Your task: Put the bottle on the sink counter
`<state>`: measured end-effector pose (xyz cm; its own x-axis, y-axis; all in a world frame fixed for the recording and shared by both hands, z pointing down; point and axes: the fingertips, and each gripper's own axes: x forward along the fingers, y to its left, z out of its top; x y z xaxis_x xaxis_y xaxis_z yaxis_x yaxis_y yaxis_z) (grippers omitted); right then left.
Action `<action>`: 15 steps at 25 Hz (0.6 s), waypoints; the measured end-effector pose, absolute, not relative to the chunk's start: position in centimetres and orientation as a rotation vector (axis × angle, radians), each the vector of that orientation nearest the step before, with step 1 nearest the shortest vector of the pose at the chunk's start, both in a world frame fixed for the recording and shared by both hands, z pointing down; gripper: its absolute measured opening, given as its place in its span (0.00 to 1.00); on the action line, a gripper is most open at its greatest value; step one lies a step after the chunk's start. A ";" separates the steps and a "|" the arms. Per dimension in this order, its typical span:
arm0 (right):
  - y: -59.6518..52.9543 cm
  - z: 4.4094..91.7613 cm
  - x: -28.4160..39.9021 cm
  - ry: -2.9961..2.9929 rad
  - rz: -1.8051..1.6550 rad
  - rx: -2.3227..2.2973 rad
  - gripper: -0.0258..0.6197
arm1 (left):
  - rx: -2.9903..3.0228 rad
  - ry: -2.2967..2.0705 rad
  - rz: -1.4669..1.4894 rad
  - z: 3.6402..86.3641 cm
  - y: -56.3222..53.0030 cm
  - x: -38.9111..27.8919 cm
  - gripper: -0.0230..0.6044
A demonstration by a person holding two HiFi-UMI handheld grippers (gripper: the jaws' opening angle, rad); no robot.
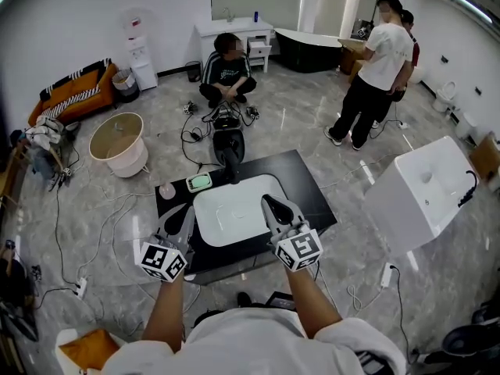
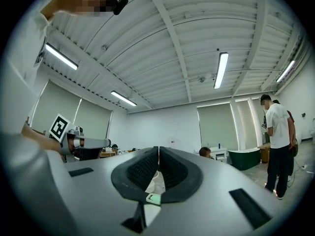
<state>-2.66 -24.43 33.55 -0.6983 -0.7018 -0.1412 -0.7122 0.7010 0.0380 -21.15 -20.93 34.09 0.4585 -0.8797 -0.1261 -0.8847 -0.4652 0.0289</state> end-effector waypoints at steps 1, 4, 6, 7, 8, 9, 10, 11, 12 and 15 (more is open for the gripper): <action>-23.8 33.6 -2.5 2.789 0.137 -1.166 0.07 | -2.660 1.587 0.190 34.2 -20.6 -20.6 0.06; -21.9 33.9 -2.1 2.783 0.144 -1.193 0.07 | -2.697 1.548 0.200 34.9 -19.4 -19.5 0.06; -20.5 33.9 -2.0 2.777 0.150 -1.211 0.07 | -2.719 1.528 0.211 35.3 -18.2 -19.1 0.06; -19.7 33.8 -2.0 2.775 0.148 -1.217 0.07 | -2.728 1.522 0.211 35.5 -17.4 -18.9 0.06; -18.8 33.8 -2.0 2.774 0.144 -1.222 0.07 | -2.734 1.518 0.209 35.6 -16.5 -18.8 0.06; -17.9 33.8 -2.0 2.777 0.141 -1.225 0.07 | -2.738 1.517 0.207 35.6 -15.6 -18.7 0.06; -16.8 33.9 -2.0 2.785 0.139 -1.228 0.07 | -2.739 1.518 0.210 35.7 -14.5 -18.7 0.06; -15.7 34.0 -2.1 2.795 0.139 -1.231 0.07 | -2.738 1.523 0.216 35.8 -13.5 -18.7 0.06; -14.6 34.2 -2.2 2.804 0.140 -1.233 0.07 | -2.737 1.530 0.224 35.9 -12.4 -18.9 0.06; -11.6 34.8 -2.7 2.821 0.143 -1.238 0.07 | -2.738 1.549 0.243 36.7 -9.4 -19.7 0.06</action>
